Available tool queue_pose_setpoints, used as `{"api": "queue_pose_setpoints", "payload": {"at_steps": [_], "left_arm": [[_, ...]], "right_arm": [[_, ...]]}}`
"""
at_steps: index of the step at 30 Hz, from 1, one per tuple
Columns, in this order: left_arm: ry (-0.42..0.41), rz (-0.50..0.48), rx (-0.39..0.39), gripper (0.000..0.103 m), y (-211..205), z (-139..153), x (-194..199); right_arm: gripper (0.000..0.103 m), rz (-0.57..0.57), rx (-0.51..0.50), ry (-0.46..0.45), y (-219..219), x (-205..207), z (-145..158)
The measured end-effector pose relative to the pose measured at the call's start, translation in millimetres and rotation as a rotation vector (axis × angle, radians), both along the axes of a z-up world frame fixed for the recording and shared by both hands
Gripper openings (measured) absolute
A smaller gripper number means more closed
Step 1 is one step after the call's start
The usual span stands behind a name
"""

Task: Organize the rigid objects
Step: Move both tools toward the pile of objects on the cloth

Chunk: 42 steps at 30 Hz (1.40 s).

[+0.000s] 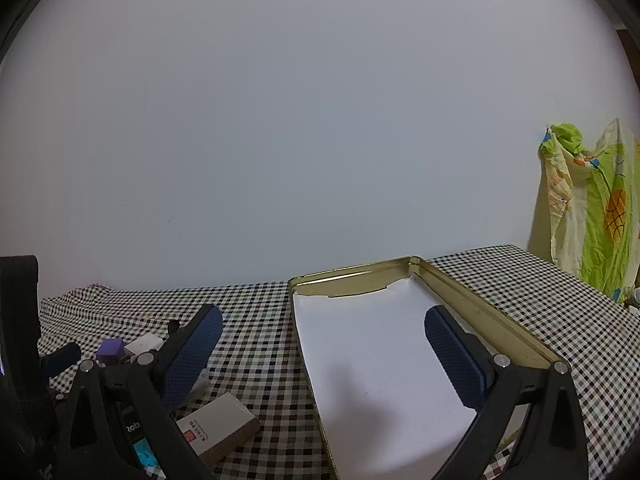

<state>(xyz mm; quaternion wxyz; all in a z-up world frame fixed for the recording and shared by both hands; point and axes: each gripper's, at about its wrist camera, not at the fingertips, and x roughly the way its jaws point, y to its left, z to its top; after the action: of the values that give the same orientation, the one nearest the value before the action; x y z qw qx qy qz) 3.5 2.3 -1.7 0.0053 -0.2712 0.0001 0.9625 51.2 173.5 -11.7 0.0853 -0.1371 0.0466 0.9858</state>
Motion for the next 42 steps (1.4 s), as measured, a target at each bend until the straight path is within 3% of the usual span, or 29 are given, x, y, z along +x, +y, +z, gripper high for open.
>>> {"api": "queue_pose_setpoints", "payload": {"at_steps": [10, 24, 29, 31, 34, 36, 42], "left_arm": [[0.030, 0.015, -0.011, 0.103, -5, 3, 11], [0.013, 0.047, -0.008, 0.103, -10, 0, 16], [-0.025, 0.037, 0.025, 0.103, -34, 2, 28], [-0.027, 0.030, 0.028, 0.103, -47, 4, 35], [-0.055, 0.045, 0.004, 0.103, -68, 3, 41], [-0.091, 0.030, 0.009, 0.102, -81, 0, 43], [-0.169, -0.016, 0.029, 0.102, -103, -9, 49]], "right_arm": [[0.102, 0.047, -0.016, -0.074, -1, -7, -3], [0.102, 0.058, -0.004, -0.023, -5, 4, -1], [0.102, 0.084, -0.009, -0.021, -3, 5, -2], [0.099, 0.118, -0.016, -0.031, -3, 3, -3], [0.083, 0.181, -0.013, -0.085, -11, -1, -6], [0.067, 0.242, -0.027, -0.139, -17, -7, -11], [0.064, 0.422, -0.078, -0.310, -44, -19, -29]]}}
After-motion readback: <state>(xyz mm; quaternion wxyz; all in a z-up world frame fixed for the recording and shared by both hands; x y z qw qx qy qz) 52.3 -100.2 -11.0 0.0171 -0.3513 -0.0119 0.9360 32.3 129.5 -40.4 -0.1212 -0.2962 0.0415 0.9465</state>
